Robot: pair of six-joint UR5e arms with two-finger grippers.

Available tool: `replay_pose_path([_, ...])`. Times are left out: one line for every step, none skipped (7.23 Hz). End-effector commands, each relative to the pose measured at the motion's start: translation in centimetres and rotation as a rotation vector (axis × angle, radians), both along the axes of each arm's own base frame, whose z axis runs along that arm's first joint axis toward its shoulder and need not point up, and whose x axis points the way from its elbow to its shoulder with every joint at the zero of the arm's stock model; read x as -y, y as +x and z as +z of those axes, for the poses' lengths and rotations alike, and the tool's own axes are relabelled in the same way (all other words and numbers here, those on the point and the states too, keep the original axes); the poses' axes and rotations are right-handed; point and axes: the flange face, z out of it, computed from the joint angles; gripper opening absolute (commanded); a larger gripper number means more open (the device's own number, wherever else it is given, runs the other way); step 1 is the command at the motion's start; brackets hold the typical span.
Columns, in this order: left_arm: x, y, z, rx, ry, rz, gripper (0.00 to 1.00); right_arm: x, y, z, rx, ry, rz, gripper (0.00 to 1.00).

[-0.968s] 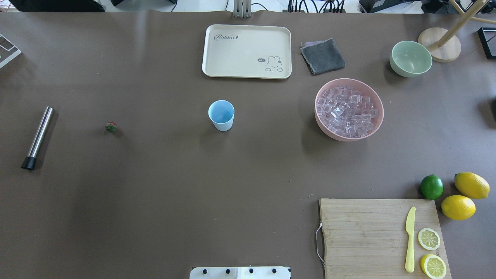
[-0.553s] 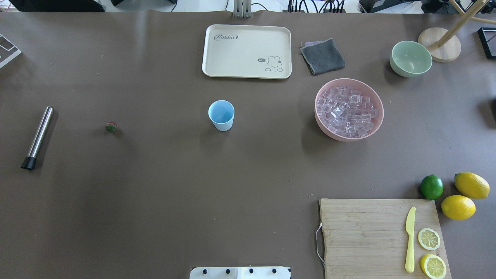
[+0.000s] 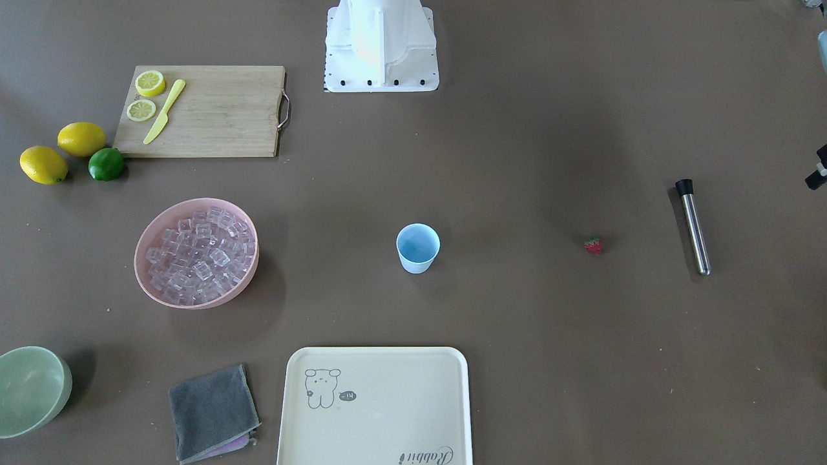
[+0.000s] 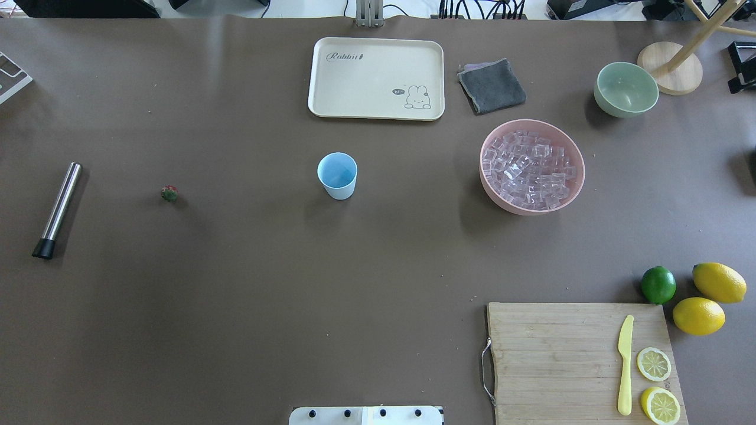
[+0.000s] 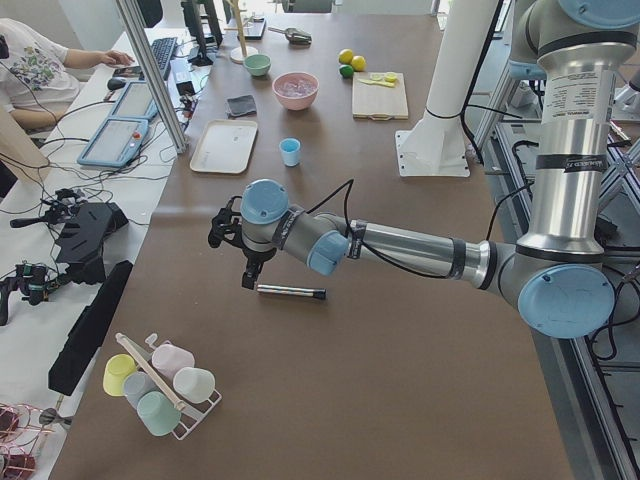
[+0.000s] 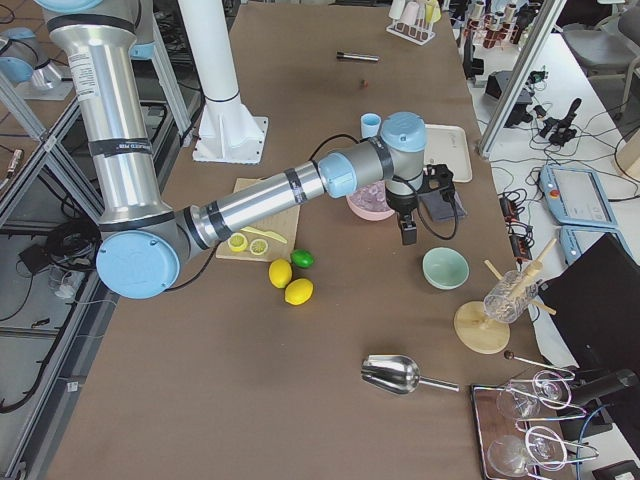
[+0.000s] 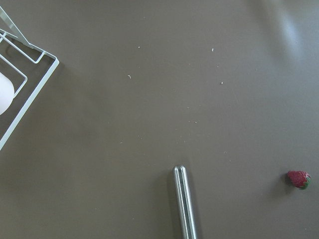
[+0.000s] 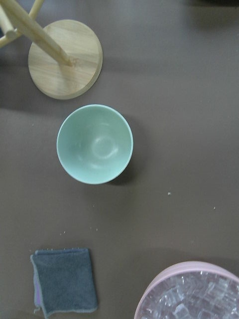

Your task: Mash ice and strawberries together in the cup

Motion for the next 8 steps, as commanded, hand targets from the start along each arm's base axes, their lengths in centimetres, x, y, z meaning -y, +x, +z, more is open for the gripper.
replay_pose_path([-0.3,0.1,0.0,-0.007,0.004,0.006,0.97,1.2,-9.1,-6.8,0.018,0.01,-0.009,0.98])
replay_pose_path([0.2,0.2,-0.4,-0.003,0.019,0.012,0.97,0.7,-13.3,-8.6,0.014,0.007,-0.013,0.99])
replay_pose_path([0.9,1.5,0.0,0.006,0.018,0.035,0.97,0.2,-16.1,-11.4,0.055,0.0,0.025,0.99])
replay_pose_path([1.1,1.8,-0.9,0.002,0.032,0.038,0.97,-0.2,-17.8,-13.1,0.106,0.023,0.044,0.99])
replay_pose_path([1.2,1.8,-0.3,0.005,0.023,0.04,0.97,-0.9,-20.5,-12.9,0.109,0.029,0.007,0.99])
replay_pose_path([1.4,1.9,-0.7,0.003,0.032,0.042,0.97,-1.7,-22.8,-12.9,0.087,0.047,-0.01,0.99])
replay_pose_path([1.2,1.9,-0.4,0.004,0.027,0.042,0.97,-2.6,-25.1,-13.4,0.077,0.061,-0.03,0.99])
replay_pose_path([1.1,1.8,-0.4,0.003,0.038,0.042,0.97,-3.0,-27.0,-13.2,0.053,0.066,-0.033,0.99])
